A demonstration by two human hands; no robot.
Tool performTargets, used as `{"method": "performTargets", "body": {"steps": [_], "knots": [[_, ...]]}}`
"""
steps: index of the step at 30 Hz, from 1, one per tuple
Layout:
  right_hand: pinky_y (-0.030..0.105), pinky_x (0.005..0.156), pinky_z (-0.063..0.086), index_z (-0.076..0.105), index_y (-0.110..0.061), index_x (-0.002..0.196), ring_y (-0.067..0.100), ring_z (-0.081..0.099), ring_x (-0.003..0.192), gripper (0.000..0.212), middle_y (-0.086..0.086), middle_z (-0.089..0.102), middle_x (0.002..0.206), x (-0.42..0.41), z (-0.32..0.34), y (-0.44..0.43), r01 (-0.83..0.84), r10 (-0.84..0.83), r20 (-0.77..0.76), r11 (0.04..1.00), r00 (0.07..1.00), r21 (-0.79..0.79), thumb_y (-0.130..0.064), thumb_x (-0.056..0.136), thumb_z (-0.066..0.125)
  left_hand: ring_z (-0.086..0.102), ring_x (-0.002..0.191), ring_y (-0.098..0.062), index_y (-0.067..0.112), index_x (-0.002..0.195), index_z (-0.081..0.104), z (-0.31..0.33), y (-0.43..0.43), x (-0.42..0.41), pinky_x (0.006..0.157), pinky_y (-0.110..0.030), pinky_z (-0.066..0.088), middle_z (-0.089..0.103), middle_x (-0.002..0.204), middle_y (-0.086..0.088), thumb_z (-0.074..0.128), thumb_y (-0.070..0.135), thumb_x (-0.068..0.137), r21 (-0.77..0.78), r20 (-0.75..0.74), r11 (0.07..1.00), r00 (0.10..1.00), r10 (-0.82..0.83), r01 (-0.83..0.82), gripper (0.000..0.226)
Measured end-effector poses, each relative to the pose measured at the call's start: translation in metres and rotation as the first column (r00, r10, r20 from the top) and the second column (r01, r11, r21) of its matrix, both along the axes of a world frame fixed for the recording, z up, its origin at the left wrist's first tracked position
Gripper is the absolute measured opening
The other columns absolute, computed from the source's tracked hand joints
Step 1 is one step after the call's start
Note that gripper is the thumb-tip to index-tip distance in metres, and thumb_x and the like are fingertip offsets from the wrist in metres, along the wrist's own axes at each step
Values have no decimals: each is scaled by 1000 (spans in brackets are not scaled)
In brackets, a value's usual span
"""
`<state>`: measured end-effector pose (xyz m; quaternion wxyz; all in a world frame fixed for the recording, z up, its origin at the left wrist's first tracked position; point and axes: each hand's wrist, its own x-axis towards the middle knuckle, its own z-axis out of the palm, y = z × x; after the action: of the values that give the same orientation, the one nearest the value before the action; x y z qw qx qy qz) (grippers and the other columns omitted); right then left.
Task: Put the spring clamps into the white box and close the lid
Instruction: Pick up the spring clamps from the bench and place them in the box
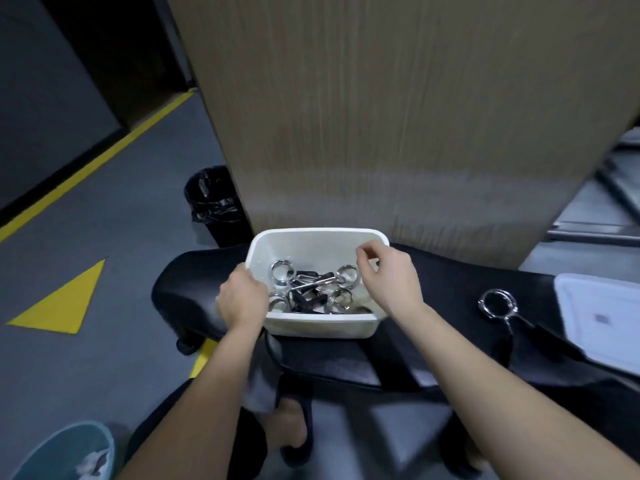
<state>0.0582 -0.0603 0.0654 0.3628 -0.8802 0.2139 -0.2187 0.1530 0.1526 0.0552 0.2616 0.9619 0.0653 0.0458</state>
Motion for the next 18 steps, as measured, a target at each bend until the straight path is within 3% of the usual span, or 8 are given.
{"method": "performTargets", "body": {"steps": [5,7,10,13,16,18], "knots": [[37,90,51,70,-16,110,18,66,98,22,-1,72,108,-45,-13,-52,75,-75,102,997,992,2,-21,95,54,61,99,-46,14,105,67,-1,-45,-14,78,-44,46,69,104,-23,43,20,99,-12,60,997,995,-76,77,26],[30,98,45,66,-14,118,18,61,109,26,-1,68,118,-61,-14,-71,123,-120,126,992,985,-12,-17,96,52,61,99,-46,15,105,68,2,-70,-20,79,-44,47,69,105,-22,44,22,99,-14,56,993,992,-112,113,25],[31,95,42,62,-10,114,24,57,111,23,7,64,115,-88,-21,-106,299,-298,88,954,950,7,-13,93,51,61,102,-47,16,110,67,3,-104,-29,81,-46,49,67,110,-22,45,23,99,-30,4,993,994,-112,112,26],[41,88,45,55,-5,108,36,56,106,21,17,59,114,-120,-39,-139,484,-463,-185,870,867,91,-16,90,54,62,103,-47,13,115,65,-1,-121,-38,83,-47,49,66,112,-25,47,18,96,-6,-26,997,996,-82,82,27],[44,93,45,47,0,116,42,54,116,45,25,56,125,-143,-62,-154,481,-373,-526,873,764,80,-33,90,62,62,102,-49,11,117,60,-4,-119,-42,82,-48,49,65,111,-27,46,16,95,33,-16,997,997,-71,72,27],[43,95,45,42,-1,124,40,55,121,70,22,55,130,-152,-72,-154,468,-295,-634,876,714,119,-49,82,71,61,102,-50,11,120,57,-4,-117,-45,82,-49,48,64,111,-29,44,18,97,44,-7,997,998,-65,65,27]]}}
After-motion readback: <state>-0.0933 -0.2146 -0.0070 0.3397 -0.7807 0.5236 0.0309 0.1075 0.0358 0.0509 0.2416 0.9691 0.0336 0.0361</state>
